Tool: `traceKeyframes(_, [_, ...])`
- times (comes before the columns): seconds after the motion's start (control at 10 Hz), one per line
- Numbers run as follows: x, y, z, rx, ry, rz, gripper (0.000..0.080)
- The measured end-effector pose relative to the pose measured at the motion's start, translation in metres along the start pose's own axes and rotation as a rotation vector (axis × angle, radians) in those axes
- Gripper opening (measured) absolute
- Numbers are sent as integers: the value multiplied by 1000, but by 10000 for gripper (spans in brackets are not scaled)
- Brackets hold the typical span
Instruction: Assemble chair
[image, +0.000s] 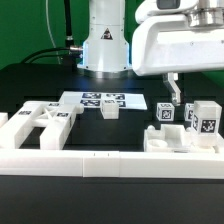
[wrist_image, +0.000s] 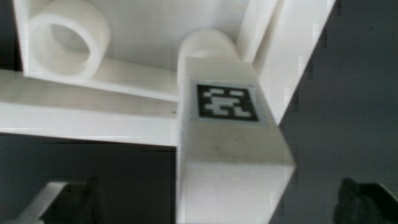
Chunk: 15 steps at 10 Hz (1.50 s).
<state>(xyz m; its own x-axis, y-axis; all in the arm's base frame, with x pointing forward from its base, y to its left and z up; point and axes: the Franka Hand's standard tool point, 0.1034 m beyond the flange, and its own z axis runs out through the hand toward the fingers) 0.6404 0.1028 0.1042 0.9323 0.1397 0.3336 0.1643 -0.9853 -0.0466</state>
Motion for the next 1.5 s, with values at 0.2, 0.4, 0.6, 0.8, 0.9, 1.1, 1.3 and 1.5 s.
traceKeyframes(0.2, [3, 2, -1, 0, 2, -16, 649])
traceKeyframes(0.4, [0, 1, 0, 7, -38, -17, 649])
traceKeyframes(0.6, [-4, -1, 4, 8, -52, 11, 649])
traceKeyframes(0.8, [-12, -7, 3, 37, -239, 22, 649])
traceKeyframes(0.9, [-12, -9, 3, 49, -309, 21, 649])
traceKeyframes(1.1, [-11, -9, 5, 50, -316, 29, 649])
traceKeyframes(1.3, [-11, -8, 14, 31, -324, 86, 649])
traceKeyframes(1.5, [-11, -8, 15, 28, -325, 85, 649])
